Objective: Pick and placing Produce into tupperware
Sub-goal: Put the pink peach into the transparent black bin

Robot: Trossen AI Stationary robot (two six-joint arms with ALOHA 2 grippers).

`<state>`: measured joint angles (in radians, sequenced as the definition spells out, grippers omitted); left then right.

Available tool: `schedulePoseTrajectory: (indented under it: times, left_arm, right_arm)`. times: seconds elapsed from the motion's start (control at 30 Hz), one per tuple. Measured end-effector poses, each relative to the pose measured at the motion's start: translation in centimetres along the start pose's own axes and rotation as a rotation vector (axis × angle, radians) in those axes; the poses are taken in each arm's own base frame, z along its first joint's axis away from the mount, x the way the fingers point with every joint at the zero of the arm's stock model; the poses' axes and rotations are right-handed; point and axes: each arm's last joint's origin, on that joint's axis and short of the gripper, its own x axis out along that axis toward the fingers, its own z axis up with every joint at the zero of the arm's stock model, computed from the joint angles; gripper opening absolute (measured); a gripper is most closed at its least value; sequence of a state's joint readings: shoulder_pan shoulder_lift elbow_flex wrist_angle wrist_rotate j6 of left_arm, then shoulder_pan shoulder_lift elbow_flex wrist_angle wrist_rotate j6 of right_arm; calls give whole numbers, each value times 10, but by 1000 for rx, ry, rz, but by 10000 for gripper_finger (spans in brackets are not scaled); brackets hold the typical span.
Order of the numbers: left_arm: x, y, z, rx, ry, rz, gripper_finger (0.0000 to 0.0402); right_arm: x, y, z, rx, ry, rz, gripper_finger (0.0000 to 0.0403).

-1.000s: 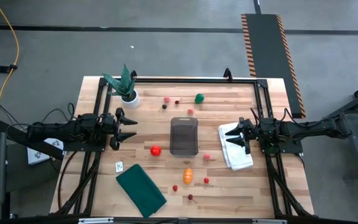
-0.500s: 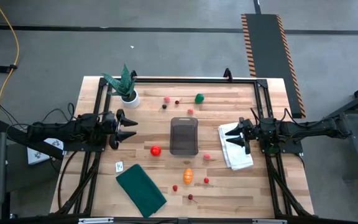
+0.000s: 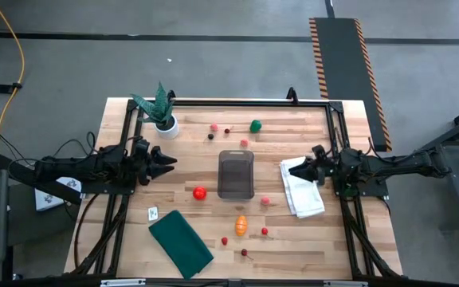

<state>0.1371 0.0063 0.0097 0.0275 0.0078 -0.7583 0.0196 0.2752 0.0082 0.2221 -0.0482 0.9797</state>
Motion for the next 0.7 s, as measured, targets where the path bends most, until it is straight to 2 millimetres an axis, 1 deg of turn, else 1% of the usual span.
schedulePoseTrajectory:
  times: [0.13,0.27,0.33,0.47,0.7]
  left_arm:
    - [0,-1,1,-178,-12,-13,237]
    - [0,-2,2,-329,-20,-26,237]
    - [0,-2,2,-397,-19,-26,237]
    - [0,-2,2,-454,-18,-26,237]
    - [0,-2,2,-454,-20,-22,237]
  right_arm:
    - [0,3,6,158,-126,-1,156]
    - [-2,2,11,298,-298,-50,156]
    - [-2,2,12,370,-343,-53,156]
    - [-2,-2,11,385,-362,-96,156]
    - [-3,-8,9,384,-388,-184,156]
